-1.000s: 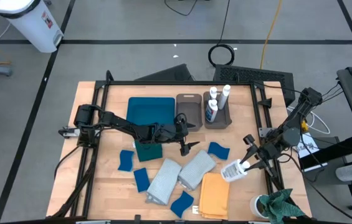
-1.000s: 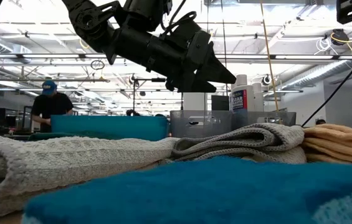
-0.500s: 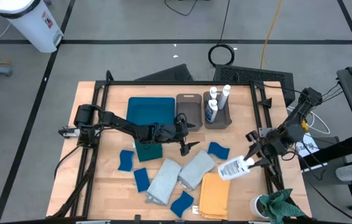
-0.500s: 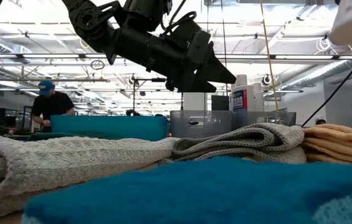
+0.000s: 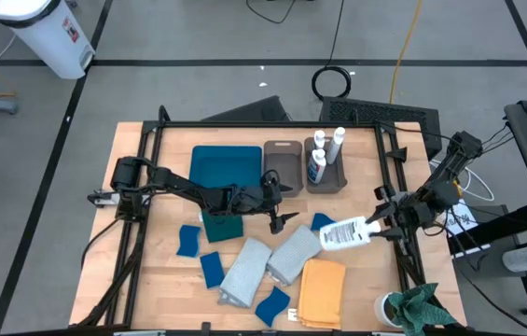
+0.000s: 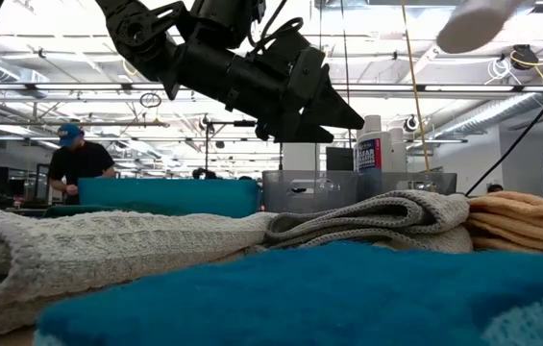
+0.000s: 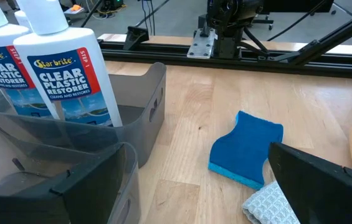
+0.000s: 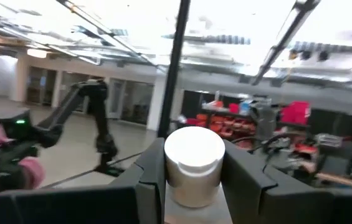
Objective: Pick & Place Kitchen Items
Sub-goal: Put the white plastic restorer bottle into the right black bin
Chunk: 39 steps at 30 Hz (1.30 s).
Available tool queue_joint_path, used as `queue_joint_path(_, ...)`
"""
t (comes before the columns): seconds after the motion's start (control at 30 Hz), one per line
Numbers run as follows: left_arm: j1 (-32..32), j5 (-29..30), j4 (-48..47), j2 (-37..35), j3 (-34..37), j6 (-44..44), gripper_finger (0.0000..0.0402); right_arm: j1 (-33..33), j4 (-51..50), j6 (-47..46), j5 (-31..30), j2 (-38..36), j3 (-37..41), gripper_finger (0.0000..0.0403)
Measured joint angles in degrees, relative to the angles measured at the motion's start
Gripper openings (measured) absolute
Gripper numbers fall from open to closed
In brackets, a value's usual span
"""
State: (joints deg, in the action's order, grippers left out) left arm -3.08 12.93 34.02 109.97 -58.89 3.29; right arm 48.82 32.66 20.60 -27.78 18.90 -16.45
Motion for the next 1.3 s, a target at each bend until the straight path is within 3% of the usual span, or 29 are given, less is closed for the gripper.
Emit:
queue_joint_path(0.77,0.01,-0.90,0.00,-0.02,-0.01,0.00,0.0397,-0.04,15.14,25.27,-23.17,-0.02,0.00,0.0093)
queue_joint_path(1.3,0.12,-0.89,0.00,-0.01,-0.01,0.00,0.0397,-0.15,26.23,39.10,-23.61,0.00,0.00,0.0093)
